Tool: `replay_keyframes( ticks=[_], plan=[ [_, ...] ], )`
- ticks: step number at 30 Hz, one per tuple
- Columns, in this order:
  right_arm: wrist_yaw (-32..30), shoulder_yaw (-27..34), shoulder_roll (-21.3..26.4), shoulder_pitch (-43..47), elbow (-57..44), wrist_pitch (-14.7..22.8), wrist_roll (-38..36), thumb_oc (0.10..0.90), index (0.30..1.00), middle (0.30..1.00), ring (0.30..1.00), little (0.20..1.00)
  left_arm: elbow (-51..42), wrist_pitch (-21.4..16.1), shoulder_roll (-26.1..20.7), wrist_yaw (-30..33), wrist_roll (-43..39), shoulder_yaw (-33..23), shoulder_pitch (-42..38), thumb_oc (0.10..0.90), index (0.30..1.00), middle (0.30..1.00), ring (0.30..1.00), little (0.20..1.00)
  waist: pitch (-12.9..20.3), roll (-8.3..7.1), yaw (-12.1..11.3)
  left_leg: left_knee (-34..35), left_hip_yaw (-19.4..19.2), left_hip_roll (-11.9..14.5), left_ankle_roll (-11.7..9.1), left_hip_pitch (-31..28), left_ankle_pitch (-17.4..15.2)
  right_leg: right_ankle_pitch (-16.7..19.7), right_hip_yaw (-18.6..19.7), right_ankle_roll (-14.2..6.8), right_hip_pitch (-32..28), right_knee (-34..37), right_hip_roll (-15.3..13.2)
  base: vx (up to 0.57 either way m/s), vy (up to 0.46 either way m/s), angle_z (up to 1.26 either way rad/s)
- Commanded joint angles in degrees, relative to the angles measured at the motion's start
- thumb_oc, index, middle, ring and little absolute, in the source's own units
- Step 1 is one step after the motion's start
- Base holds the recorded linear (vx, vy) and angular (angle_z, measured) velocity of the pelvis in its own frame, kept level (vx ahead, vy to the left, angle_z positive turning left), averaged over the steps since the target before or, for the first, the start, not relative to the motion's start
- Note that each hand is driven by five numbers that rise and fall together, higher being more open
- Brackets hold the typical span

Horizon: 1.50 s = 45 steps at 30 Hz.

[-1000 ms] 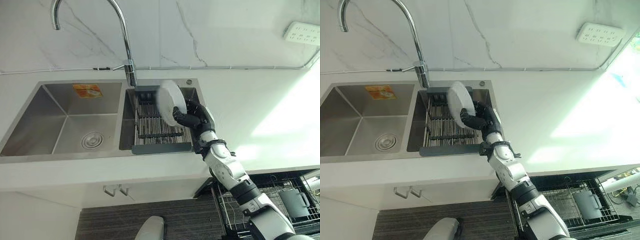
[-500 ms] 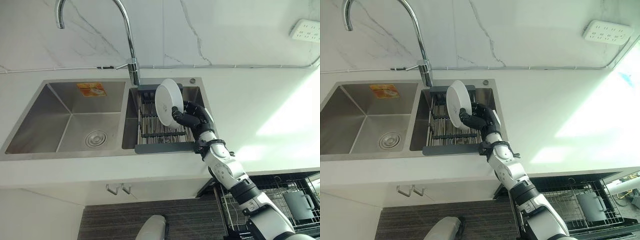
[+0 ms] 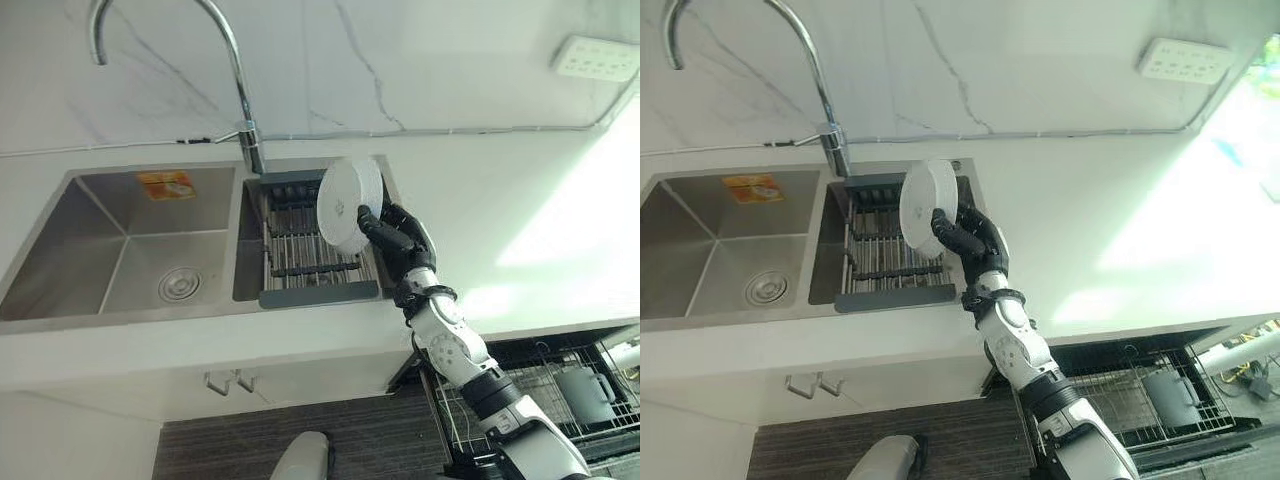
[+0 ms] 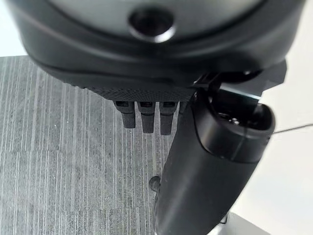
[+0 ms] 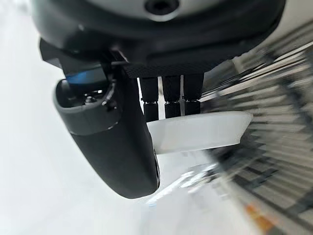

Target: Place the dishes in the dishwasher.

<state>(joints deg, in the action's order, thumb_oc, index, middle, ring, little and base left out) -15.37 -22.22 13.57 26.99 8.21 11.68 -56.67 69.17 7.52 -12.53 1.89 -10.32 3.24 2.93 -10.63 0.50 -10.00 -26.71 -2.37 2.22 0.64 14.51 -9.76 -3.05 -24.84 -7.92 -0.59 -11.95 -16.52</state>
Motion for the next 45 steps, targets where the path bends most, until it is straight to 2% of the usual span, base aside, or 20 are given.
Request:
replay_keyframes(
  ticks=[1, 4, 8, 10, 11, 13, 15, 16, 21, 26, 29, 33, 37, 42, 45],
  plan=[
    [5.37, 6.90, -0.23, 5.88, -10.87, 11.66, -5.03, 0.400, 0.300, 0.300, 0.300, 0.300, 3.79, 0.06, -2.14, 0.91, 2.12, 4.19, 0.12, 0.800, 0.900, 0.900, 0.900, 0.900, 4.45, -0.29, 0.54, 9.52, -4.09, 4.26, -3.64, -6.46, -2.57, -8.12, 2.57, -2.39, 2.49, -5.24, -0.96, -0.04, -0.049, -0.30],
    [5.78, 8.87, 0.94, 4.78, -16.09, 12.78, -7.63, 0.400, 0.300, 0.300, 0.300, 0.300, 4.28, 0.18, -2.01, 1.03, 2.34, 4.74, -0.46, 0.800, 0.900, 0.900, 0.900, 0.900, 4.69, -0.61, 2.06, 9.52, -5.12, 4.83, -3.69, -7.12, -2.94, -8.16, 3.84, -2.27, 2.94, -5.24, -0.39, -0.03, -0.060, -0.39],
    [7.62, 14.42, 4.38, 0.24, -26.71, 14.43, -11.05, 0.400, 0.300, 0.300, 0.300, 0.300, 5.12, 0.97, -1.25, 1.57, 2.78, 6.61, -1.84, 0.800, 0.900, 0.900, 0.900, 0.900, 5.50, -1.27, 6.88, 9.52, -7.55, 6.46, -3.86, -8.44, -3.25, -8.32, 8.10, -1.70, 4.88, -5.24, 1.73, -0.02, -0.104, -0.69],
    [7.72, 18.30, 6.01, -4.60, -30.76, 16.16, -11.16, 0.400, 0.300, 0.300, 0.300, 0.300, 5.53, 0.52, -0.67, 1.94, 2.78, 7.56, -1.82, 0.800, 0.900, 0.900, 0.900, 0.900, 5.76, -1.30, 9.96, 9.52, -9.25, 7.54, -4.11, -9.02, -3.37, -8.30, 10.23, -1.62, 5.64, -5.24, 2.74, -0.01, -0.069, -0.95],
    [8.05, 19.72, 6.36, -6.43, -31.64, 16.35, -11.39, 0.400, 0.300, 0.300, 0.300, 0.300, 5.48, 0.47, -0.54, 2.02, 2.43, 7.66, -1.64, 0.800, 0.900, 0.900, 0.900, 0.900, 5.74, -1.27, 10.76, 9.52, -9.79, 7.79, -4.07, -9.19, -3.39, -8.27, 10.75, -1.57, 5.78, -5.24, 2.93, -0.02, -0.043, -0.71],
    [10.06, 25.08, 7.58, -13.43, -33.12, 15.95, -10.82, 0.400, 0.300, 0.300, 0.300, 0.300, 5.37, 0.61, -0.24, 2.19, 1.89, 7.42, -0.85, 0.800, 0.900, 0.900, 0.900, 0.900, 5.37, -1.20, 13.66, 9.52, -11.35, 8.42, -4.03, -9.86, -3.54, -8.06, 12.76, -1.49, 6.30, -5.24, 3.58, -0.03, -0.025, -0.60],
    [11.70, 27.98, 7.66, -16.52, -33.04, 14.98, -12.25, 0.400, 0.300, 0.300, 0.300, 0.300, 5.37, 0.44, -0.16, 2.23, 2.05, 6.92, -0.42, 0.800, 0.900, 0.900, 0.900, 0.900, 5.19, -1.21, 15.05, 9.52, -12.19, 8.74, -4.09, -10.28, -3.64, -7.87, 13.79, -1.60, 6.68, -5.24, 3.80, -0.03, -0.039, -0.34],
    [13.80, 31.58, 7.24, -20.08, -31.85, 12.49, -15.17, 0.400, 0.300, 0.300, 0.300, 0.300, 5.33, 0.20, -0.42, 1.78, 2.25, 6.07, -0.12, 0.800, 0.900, 0.900, 0.900, 0.900, 4.84, -1.17, 17.00, 9.52, -13.20, 9.06, -4.25, -10.98, -3.85, -7.67, 15.13, -1.78, 7.07, -5.24, 4.13, -0.03, -0.043, -0.29],
    [18.13, 34.27, 6.03, -24.49, -26.63, 9.16, -17.92, 0.400, 0.300, 0.300, 0.300, 0.300, 5.50, -1.02, -0.53, 0.83, 2.27, 5.80, 0.04, 0.800, 0.900, 0.900, 0.900, 0.900, 4.00, -0.84, 19.37, 9.52, -14.39, 9.28, -4.41, -11.96, -4.17, -7.45, 16.92, -1.94, 7.35, -5.24, 4.55, 0.00, -0.007, -0.23],
    [19.54, 33.05, 4.81, -26.31, -21.73, 8.35, -18.45, 0.400, 0.300, 0.300, 0.300, 0.300, 4.94, -0.82, -0.54, 0.94, 1.63, 6.56, 0.07, 0.800, 0.900, 0.900, 0.900, 0.900, 3.52, -0.71, 19.93, 9.52, -14.43, 9.11, -4.35, -12.11, -4.20, -7.42, 17.38, -1.86, 7.34, -5.24, 4.59, 0.00, 0.004, -0.06],
    [19.26, 31.70, 4.34, -27.34, -17.94, 6.49, -17.48, 0.400, 0.300, 0.300, 0.300, 0.300, 4.35, -0.09, -0.73, 1.00, 1.06, 6.64, 0.06, 0.800, 0.900, 0.900, 0.900, 0.900, 3.32, -0.70, 19.73, 9.52, -13.96, 8.84, -4.36, -11.99, -4.20, -7.48, 17.10, -1.81, 7.22, -5.24, 4.53, 0.00, 0.000, 0.00],
    [21.66, 27.31, 2.71, -27.66, -10.66, 5.21, -17.28, 0.400, 0.300, 0.300, 0.300, 0.300, 3.40, 0.72, -0.72, 1.28, 0.41, 6.65, 0.05, 0.800, 0.900, 0.900, 0.900, 0.900, 3.07, -0.53, 18.69, 9.52, -13.17, 8.47, -4.41, -11.69, -4.12, -7.54, 16.48, -1.81, 7.39, -5.24, 4.22, 0.00, 0.007, 0.06],
    [20.80, 24.77, 2.06, -27.29, -7.84, 4.49, -16.14, 0.400, 0.300, 0.300, 0.300, 0.300, 2.49, 1.49, -0.87, 1.44, 0.23, 6.97, 0.07, 0.800, 0.900, 0.900, 0.900, 0.900, 3.22, -0.39, 17.58, 9.52, -12.30, 8.12, -4.36, -10.74, -3.83, -7.51, 15.40, -1.73, 7.65, -5.24, 3.78, 0.00, 0.015, 0.11],
    [18.27, 20.91, 0.62, -27.60, -2.42, 5.69, -13.27, 0.400, 0.300, 0.300, 0.300, 0.300, 1.62, 1.85, -0.82, 2.47, -0.29, 7.01, 0.43, 0.800, 0.900, 0.900, 0.900, 0.900, 2.94, -0.03, 16.17, 9.52, -11.12, 7.43, -4.20, -10.39, -4.01, -8.09, 13.84, -1.61, 6.76, -5.24, 3.21, 0.01, 0.031, 0.18],
    [19.32, 19.40, -0.21, -27.73, 1.90, 6.02, -12.01, 0.400, 0.300, 0.300, 0.300, 0.300, 1.31, 1.86, -0.66, 2.77, -0.62, 6.92, 0.72, 0.800, 0.900, 0.900, 0.900, 0.900, 2.62, 0.21, 15.35, 9.52, -10.51, 7.06, -4.06, -10.14, -3.98, -8.21, 12.72, -1.58, 6.26, -5.24, 2.75, 0.01, 0.033, 0.25]
  ],
)
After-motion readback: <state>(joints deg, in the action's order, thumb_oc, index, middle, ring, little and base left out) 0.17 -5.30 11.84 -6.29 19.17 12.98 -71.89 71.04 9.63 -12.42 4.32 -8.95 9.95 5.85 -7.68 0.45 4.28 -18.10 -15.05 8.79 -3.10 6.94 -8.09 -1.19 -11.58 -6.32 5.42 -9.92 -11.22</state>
